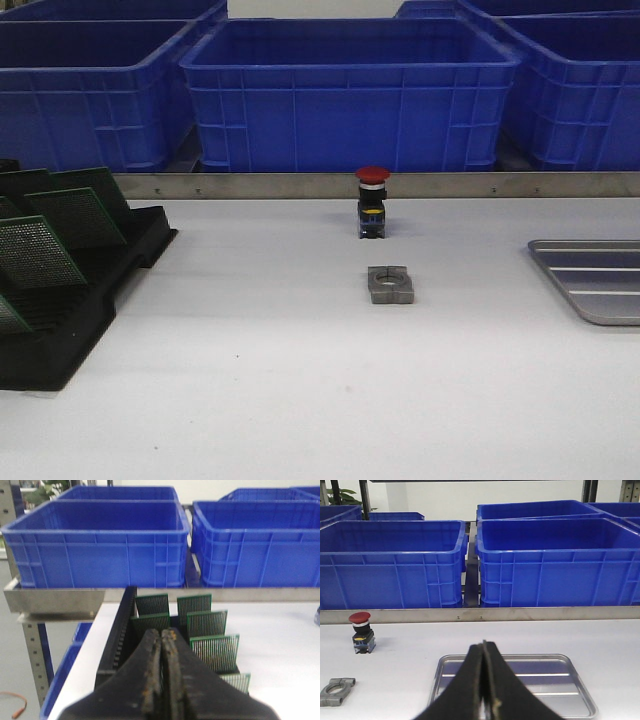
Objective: Place circuit board on tray
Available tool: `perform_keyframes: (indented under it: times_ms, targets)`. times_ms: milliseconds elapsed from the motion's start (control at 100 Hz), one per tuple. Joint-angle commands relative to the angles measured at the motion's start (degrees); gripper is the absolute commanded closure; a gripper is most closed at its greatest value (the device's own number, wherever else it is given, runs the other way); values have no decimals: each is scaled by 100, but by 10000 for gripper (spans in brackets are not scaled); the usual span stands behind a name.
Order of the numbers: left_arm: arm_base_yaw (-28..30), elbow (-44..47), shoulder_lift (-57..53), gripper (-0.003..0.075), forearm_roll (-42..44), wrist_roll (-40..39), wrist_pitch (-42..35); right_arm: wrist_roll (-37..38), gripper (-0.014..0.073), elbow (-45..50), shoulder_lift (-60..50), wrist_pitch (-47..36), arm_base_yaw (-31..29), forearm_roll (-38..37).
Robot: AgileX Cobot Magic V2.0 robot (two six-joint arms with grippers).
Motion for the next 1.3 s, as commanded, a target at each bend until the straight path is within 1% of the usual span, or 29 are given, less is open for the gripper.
perform_keyframes:
  times_ms: [0, 30, 90, 280, 370, 430, 560, 680, 820, 880, 930, 980, 1080, 1110, 1160, 1200, 1210, 1250, 1290]
  targets:
    - [15, 276, -177, 741, -93, -9, -784, -6, 655, -70, -144, -463, -17, -81]
    - [15, 262, -177, 741, -139, -9, -922, -6, 655, -70, -144, -463, -17, -81]
    - [15, 125, -177, 741, -300, -9, -848, -6, 655, -70, -144, -463, -17, -81]
    - [15, -760, 11, 741, -344, -64, -55, -6, 655, -70, -144, -463, -17, -81]
    - [15, -1349, 313, 741, -388, -75, 652, -6, 655, -70, -144, -463, -17, -81]
    - [15, -1699, 641, 741, -388, -75, 1080, -6, 655, -70, -144, -463, -17, -81]
    - [4, -2456, 1469, 741, -434, -75, 1709, -6, 655, -70, -144, -463, -17, -81]
    - [4, -3089, 2452, 741, -409, -75, 2460, -6, 655, -70, -144, -463, -17, -81]
    - [4, -3649, 3613, 740, -347, -75, 2973, -6, 655, -70, -144, -463, -17, -81]
    - [4, -3882, 4084, 735, -333, 47, 3163, -6, 655, -70, -144, -463, -17, -81]
    - [4, -4052, 4489, 713, -333, 355, 3294, -6, 655, -70, -144, -463, -17, -81]
    - [4, -4214, 4880, 668, -333, 639, 3390, -6, 655, -70, -144, -463, -17, -81]
    - [4, -4531, 5608, 517, -532, 1509, 3627, -6, 655, -70, -144, -463, -17, -81]
    - [4, -4639, 5780, 455, -627, 1822, 3683, -6, 655, -70, -144, -463, -17, -81]
    - [4, -4778, 6054, 374, -881, 2564, 3787, -6, 655, -70, -144, -463, -17, -81]
    - [4, -4859, 6258, 318, -1179, 3375, 3903, -6, 655, -70, -144, -463, -17, -81]
    - [4, -4890, 6289, 311, -1234, 3656, 3919, -6, 655, -70, -144, -463, -17, -81]
    - [4, -4962, 6464, 285, -1564, 4333, 4011, -6, 655, -70, -144, -463, -17, -81]
    - [4, -5009, 6611, 283, -1901, 5173, 4136, -6, 655, -70, -144, -463, -17, -81]
